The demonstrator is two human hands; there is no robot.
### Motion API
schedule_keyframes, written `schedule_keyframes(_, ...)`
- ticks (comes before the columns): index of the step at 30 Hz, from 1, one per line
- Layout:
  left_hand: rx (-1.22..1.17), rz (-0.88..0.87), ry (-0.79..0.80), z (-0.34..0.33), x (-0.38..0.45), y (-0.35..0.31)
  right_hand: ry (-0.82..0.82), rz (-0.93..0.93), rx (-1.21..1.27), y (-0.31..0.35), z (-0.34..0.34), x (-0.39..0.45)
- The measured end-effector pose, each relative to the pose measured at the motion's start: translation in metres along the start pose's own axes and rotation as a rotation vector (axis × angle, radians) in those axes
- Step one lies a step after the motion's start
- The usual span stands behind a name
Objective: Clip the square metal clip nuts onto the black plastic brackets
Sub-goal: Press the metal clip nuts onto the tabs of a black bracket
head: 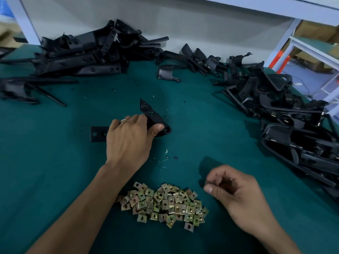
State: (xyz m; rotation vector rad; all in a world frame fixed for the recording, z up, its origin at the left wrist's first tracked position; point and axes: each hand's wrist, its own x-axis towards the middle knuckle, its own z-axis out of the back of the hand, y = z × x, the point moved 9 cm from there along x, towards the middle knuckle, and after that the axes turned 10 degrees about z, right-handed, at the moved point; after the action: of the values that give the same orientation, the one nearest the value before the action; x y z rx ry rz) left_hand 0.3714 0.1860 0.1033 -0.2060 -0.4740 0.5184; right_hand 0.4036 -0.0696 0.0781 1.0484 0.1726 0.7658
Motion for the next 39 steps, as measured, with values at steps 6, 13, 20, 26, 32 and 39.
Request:
schedule_keyframes(6, -0.031, 0.000, -0.028, 0.003, 0.009, 0.007, -0.228, -0.058, 0.396, -0.008, -0.017, 0.081)
schedule_keyframes(13, -0.023, 0.018, -0.025, 0.001, 0.012, 0.013, -0.305, -0.049, 0.699, -0.002, -0.062, 0.151)
schedule_keyframes(20, -0.035, 0.016, 0.003, -0.003, 0.013, 0.012, -0.229, 0.000, 0.792, -0.003, -0.069, 0.157)
schedule_keyframes(26, -0.062, 0.047, -0.038, 0.000, 0.012, 0.016, -0.234, -0.015, 0.797, -0.003, -0.069, 0.156)
schedule_keyframes(32, -0.054, 0.049, -0.046, 0.002, 0.011, 0.016, -0.215, -0.023, 0.731, -0.003, -0.071, 0.156)
schedule_keyframes(39, -0.062, 0.058, -0.071, 0.004, 0.011, 0.016, -0.275, -0.026, 0.752, -0.002, -0.070, 0.152)
